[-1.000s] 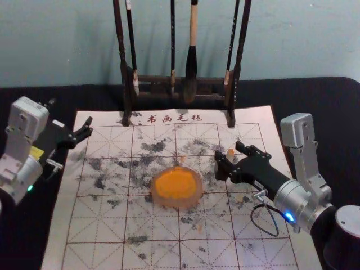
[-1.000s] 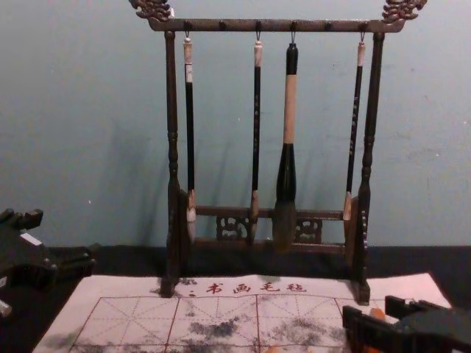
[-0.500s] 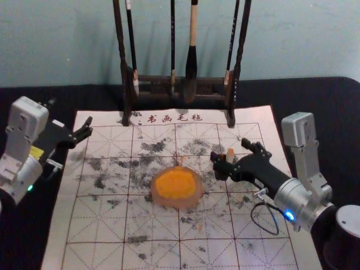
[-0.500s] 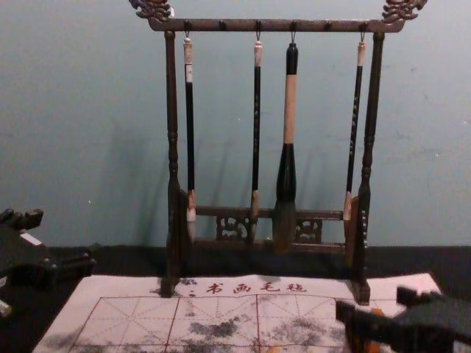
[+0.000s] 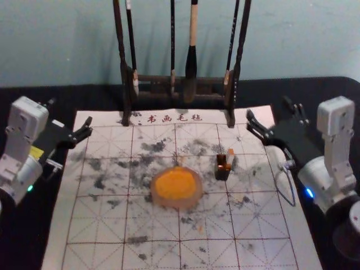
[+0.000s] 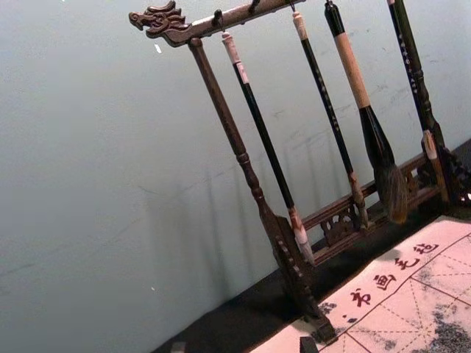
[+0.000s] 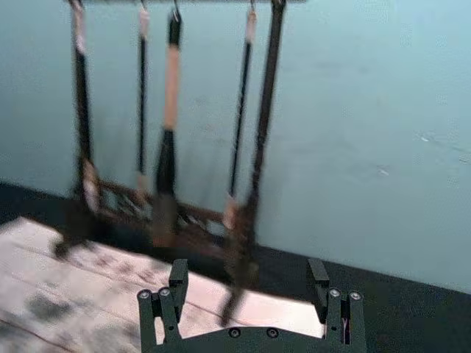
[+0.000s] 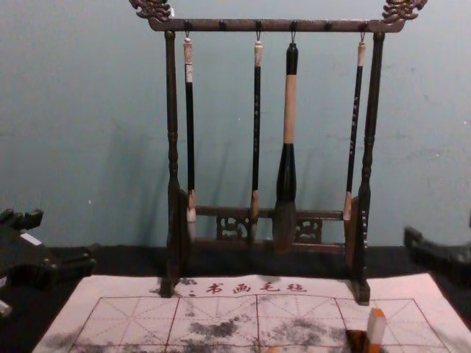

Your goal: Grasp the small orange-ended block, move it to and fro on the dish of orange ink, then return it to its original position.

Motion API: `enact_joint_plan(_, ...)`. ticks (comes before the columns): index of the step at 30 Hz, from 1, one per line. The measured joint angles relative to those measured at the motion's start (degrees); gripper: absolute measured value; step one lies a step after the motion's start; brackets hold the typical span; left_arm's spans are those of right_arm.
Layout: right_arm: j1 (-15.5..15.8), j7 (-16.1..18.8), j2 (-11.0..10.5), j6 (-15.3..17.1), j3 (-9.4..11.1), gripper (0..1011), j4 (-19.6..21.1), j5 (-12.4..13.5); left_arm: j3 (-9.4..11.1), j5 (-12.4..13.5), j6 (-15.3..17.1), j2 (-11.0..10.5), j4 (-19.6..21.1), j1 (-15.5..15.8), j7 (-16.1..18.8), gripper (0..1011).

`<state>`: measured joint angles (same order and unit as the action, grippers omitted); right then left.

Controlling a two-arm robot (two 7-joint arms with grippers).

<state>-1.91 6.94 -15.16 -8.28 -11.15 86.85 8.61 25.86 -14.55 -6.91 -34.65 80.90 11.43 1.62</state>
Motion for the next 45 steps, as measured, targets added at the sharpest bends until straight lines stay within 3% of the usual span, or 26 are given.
enact_joint_plan(5,-0.16,-1.16,-0.53,-1.19,-0.06,1003,-4.86,-4.32,0.0,0.0,0.0,0.0,0.0,0.0,0.0,1001)
enact_joint_plan(11,-0.1,-0.53,-0.45,-0.43,-0.31,1003,-7.53,-6.07,0.0,0.0,0.0,0.0,0.0,0.0,0.0,1001)
enact_joint_plan(45,-0.04,-0.6,-0.51,-0.54,-0.29,1002,-6.95,-5.73,0.0,0.0,0.0,0.0,0.0,0.0,0.0,1001)
